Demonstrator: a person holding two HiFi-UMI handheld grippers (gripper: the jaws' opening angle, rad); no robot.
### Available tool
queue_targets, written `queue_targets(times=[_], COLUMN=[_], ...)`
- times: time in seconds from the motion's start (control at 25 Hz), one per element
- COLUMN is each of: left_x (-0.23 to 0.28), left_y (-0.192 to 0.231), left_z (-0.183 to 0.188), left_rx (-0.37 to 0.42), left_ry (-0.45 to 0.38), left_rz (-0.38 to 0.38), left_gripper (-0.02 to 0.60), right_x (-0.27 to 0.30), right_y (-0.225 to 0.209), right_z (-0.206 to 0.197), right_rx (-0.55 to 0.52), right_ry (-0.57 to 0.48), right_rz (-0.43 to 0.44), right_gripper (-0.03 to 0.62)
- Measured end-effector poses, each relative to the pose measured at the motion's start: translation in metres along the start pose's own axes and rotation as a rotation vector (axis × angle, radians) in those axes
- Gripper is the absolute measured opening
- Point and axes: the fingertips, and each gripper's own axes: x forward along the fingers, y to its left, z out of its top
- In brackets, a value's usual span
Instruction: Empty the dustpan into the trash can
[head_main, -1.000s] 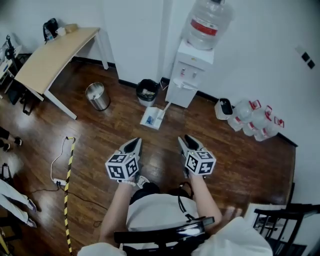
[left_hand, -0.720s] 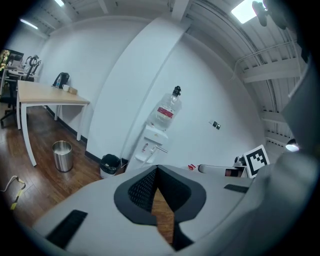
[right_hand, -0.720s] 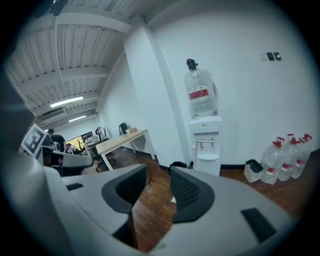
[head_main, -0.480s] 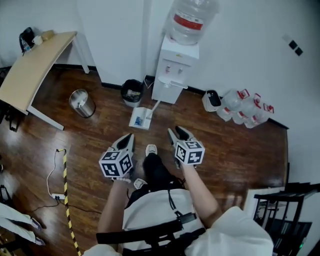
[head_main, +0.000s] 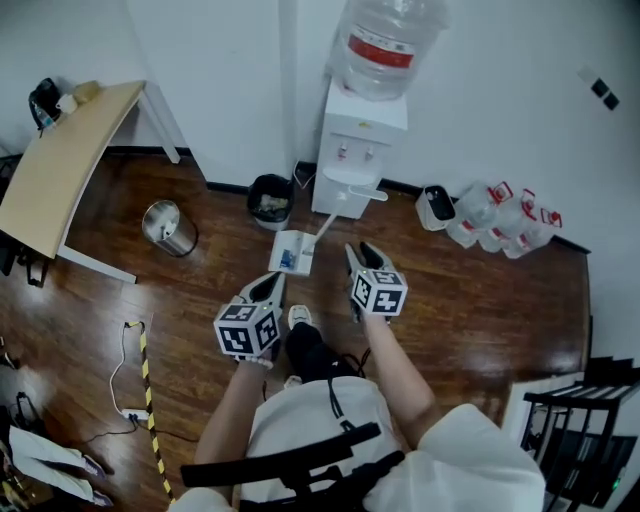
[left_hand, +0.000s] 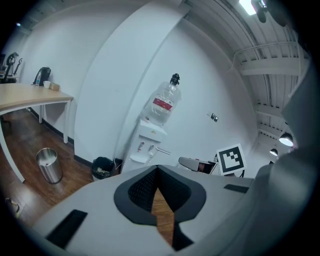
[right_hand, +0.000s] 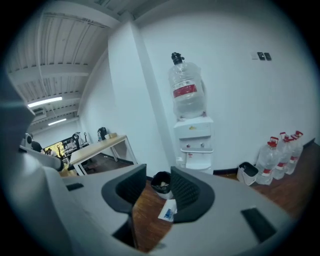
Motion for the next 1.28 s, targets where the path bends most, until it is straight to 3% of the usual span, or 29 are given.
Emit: queue_targets(times=[0.4,0.64,0.88,1.28], left_x=[0.144,0.205,0.233,0.248], left_y=[0.018,0.020,0.023,0.044], left_z=[0.039,0.057,0.064,0.068], left_rx=[0.056,0.068,0.076,0.040], left_ry=[0.123,0.154,0.184,0.231], left_rz=[-0.068,-0.102,-0.141,-0.169], left_gripper=[-0.011,-0.011,-0.011,-0.011], right_x=[0.105,0.158,0.199,0.239], right_y=[-0.043,-0.067,-0.089,-0.108], right_z=[0.018,0.024,0.003,0.009], right_rx=[0.100,0.126,0.166,0.214], right_ry=[0.014,-0.017,0.003,-0.040], right_rz=[-0.090,-0.149,-0.218,-0.265], right_gripper=[0.209,0.210,0.232,0.231])
